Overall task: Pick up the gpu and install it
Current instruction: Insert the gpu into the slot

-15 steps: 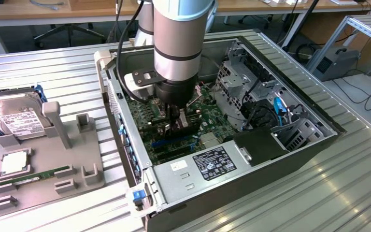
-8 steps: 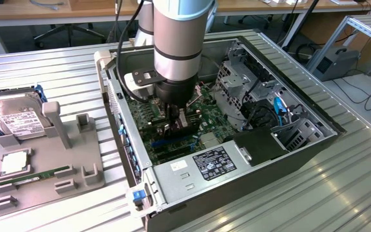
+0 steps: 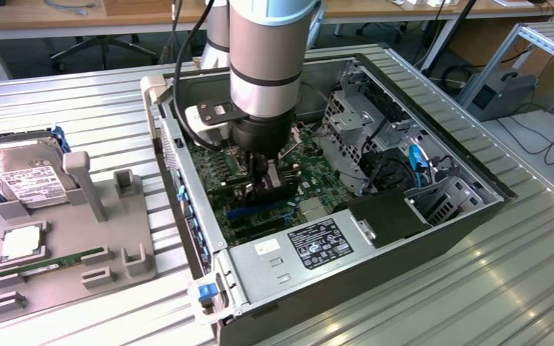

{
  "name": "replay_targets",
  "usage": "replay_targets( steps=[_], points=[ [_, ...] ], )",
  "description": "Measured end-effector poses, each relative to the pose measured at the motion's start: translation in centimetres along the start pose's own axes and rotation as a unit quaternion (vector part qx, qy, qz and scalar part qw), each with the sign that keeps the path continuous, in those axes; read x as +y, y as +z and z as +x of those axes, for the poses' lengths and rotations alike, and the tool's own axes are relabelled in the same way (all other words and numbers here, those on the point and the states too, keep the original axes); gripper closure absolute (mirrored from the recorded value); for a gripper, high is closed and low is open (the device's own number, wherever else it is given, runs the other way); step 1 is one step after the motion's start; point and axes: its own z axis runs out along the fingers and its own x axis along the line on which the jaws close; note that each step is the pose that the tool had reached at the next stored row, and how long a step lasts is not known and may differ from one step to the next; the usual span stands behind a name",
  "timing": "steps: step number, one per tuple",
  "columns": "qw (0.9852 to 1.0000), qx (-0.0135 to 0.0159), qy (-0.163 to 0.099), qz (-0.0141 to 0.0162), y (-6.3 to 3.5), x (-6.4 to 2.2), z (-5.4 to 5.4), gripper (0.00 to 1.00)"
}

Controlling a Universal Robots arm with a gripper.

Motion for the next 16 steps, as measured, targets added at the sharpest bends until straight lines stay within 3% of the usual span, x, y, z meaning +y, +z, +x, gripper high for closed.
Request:
replay_targets(
  steps=[5,6,9,11,16],
  points=[
    [1.0,0.0,0.0,0.0011,-0.01,0.0,0.0,0.73],
    [0.9999,-0.0004,0.0,0.0121,0.01,0.0,0.0,0.73],
    [0.9999,-0.0004,0.001,0.0128,0.21,0.51,0.02,0.73],
    [0.9999,-0.0003,0.002,0.0128,0.64,0.54,0.02,0.73],
    [0.9999,-0.0004,-0.009,0.0128,0.55,0.55,-0.05,0.73]
  ],
)
